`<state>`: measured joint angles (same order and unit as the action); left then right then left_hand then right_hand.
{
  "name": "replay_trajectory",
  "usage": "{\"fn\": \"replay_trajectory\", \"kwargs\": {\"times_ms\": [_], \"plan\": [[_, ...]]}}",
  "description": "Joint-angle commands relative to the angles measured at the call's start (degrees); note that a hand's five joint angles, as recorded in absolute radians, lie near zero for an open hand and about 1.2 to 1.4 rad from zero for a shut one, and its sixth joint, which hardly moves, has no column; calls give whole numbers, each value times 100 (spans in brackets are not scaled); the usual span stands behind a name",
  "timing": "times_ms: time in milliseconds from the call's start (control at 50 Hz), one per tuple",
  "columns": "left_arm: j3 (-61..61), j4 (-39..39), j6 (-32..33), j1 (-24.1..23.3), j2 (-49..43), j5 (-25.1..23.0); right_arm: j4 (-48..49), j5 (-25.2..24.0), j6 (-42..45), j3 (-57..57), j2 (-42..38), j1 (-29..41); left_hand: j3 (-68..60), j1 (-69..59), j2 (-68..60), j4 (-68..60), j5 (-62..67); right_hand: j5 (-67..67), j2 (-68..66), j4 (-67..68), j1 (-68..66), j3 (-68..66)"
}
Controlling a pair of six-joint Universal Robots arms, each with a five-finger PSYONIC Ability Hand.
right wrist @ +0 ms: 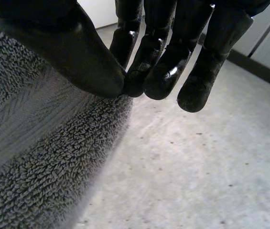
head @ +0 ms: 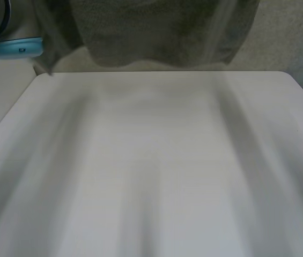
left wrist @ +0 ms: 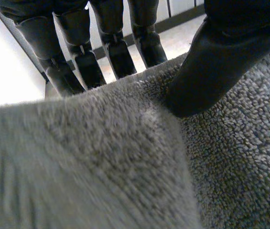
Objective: Fold the towel.
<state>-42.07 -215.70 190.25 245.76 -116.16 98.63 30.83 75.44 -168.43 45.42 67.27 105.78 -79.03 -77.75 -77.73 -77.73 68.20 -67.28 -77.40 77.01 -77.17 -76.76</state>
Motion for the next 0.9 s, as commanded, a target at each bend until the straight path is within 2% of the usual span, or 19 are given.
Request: {"fn": "replay_trajectory", "kwargs": {"times_ms": [20,40,60,100,120,160,180,200,220,260,380,480,560,780,800,820,860,900], "plan": [[-1799,133,21,297,172,-81,-903,-943,55,591,-21,-31,-97,-225,-227,-227,180,-272,-260,299,-283,-324],[-2405,107,21,315,294,-124,-1147,-1239,169,861,-29,-48,-97,-225,-227,-227,180,-272,-260,299,-283,-324],[-2411,107,21,315,295,-125,-1340,-1486,352,1203,-29,-83,-97,-225,-227,-227,180,-272,-260,299,-283,-324],[-3557,11,21,385,505,-343,-1499,-1627,589,1607,-3,-118,-97,-225,-227,-227,180,-272,-260,299,-283,-324],[-3563,10,21,385,506,-345,-1649,-1742,844,2037,32,-153,-97,-225,-227,-227,180,-272,-260,299,-283,-324],[-4752,-243,29,525,594,-651,-1772,-1769,1142,2468,50,-171,-97,-225,-227,-227,180,-272,-260,299,-283,-324],[-4758,-245,30,526,594,-652,-1773,-1769,1145,2472,50,-171,-97,-225,-227,-227,180,-272,-260,299,-283,-324],[-5298,-401,56,578,594,-809,-1886,-1769,1424,2916,58,-189,-97,-225,-227,-227,180,-272,-260,299,-283,-324],[-5303,-403,56,579,594,-810,-1948,-1761,1670,3347,67,-198,-97,-225,-227,-227,180,-272,-260,299,-283,-324],[-6160,-718,73,623,585,-1090,-2001,-1752,1899,3751,67,-215,-97,-225,-227,-227,180,-272,-260,299,-283,-324],[-6911,-877,407,658,620,-1311,-1984,-1647,2367,5097,286,-233,-97,-225,-227,-227,180,-272,-260,299,-283,-324],[-7350,-912,899,825,717,-1320,-1914,-1428,2218,5766,716,-548,-97,-225,-227,-227,180,-272,-260,299,-283,-324],[-7368,-948,917,816,717,-1311,-1756,-1277,1998,6049,937,-716,-97,-225,-227,-227,180,-272,-260,299,-283,-324],[-7456,-1589,952,754,559,-1267,-1228,-1040,583,6454,1254,-1393,17,-110,-113,-113,66,-272,-260,299,-283,-324],[-7500,-1607,970,763,515,-1267,-1202,-1040,496,6497,1254,-1454,851,723,721,721,-768,-272,-260,299,-283,-324],[-7500,-1607,970,763,515,-1267,-1193,-1040,417,6515,1254,-1481,859,732,730,730,-776,-272,-260,299,-283,-324],[-7527,-1651,979,781,366,-1285,-1193,-1040,372,6524,1263,-1481,2686,2558,2556,2556,-2603,-272,-260,299,-283,-324],[-7501,-1668,970,781,305,-1285,-1176,-1040,372,6541,1254,-1472,2909,2782,2780,2780,-2826,-272,-260,299,-283,-324]]}}
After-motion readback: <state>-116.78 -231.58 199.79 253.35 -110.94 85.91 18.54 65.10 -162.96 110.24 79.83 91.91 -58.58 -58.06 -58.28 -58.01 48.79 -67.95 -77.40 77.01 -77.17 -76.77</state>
